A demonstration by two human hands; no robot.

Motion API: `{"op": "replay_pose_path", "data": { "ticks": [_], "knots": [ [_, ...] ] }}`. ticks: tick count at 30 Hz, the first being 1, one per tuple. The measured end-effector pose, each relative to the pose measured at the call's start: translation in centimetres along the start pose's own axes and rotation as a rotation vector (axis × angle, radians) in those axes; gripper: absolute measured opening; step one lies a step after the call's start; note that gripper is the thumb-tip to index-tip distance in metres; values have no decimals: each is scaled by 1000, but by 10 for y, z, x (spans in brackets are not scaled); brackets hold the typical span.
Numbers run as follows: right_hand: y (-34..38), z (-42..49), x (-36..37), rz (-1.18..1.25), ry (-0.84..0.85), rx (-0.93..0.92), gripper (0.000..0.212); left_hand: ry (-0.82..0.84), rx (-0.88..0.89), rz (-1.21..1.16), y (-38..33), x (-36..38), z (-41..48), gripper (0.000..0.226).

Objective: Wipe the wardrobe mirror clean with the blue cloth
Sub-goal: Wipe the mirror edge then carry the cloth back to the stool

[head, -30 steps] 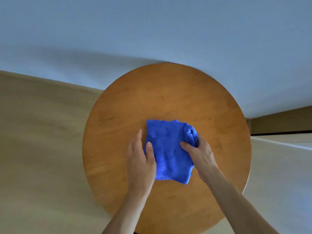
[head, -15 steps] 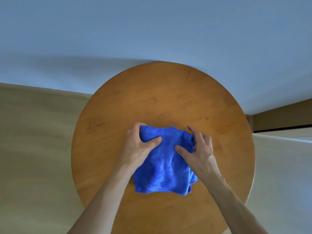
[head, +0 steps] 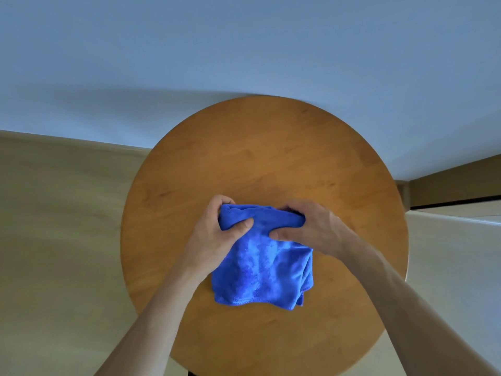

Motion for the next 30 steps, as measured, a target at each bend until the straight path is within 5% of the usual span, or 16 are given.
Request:
{"op": "replay_pose_path", "data": {
  "ticks": [5,9,14,20,24,30],
  "knots": [
    [-7,-3,0,-21,66,75,37,-65,-114,-84,10,-3,1,22],
    [-8,-15,-2,124,110,87,27,-19,-193,-114,17,-4,-6,27],
    [-6,-27,3,455,-64,31,22,-30,-192,-145,17,-6,-13,30],
    [-20,-11,7,660,-385,263,59,27,-190,-206,19,-4,3,69],
    [-29,-11,24,549,-363,267,86,-97,40,-31,28,17,-1,94],
    [-35,-8,29,386,-453,178,78,-288,194,347,32,29,-6,56]
  ]
}}
Point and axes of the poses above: each hand's wrist, its own z-axis towards the middle knuckle, its own x-axis out of the palm, y = z × x, the point moved 2 cm from there along z, towards the middle knuckle, and after that the axes turned 5 degrees about z, right-handed, at the moved point
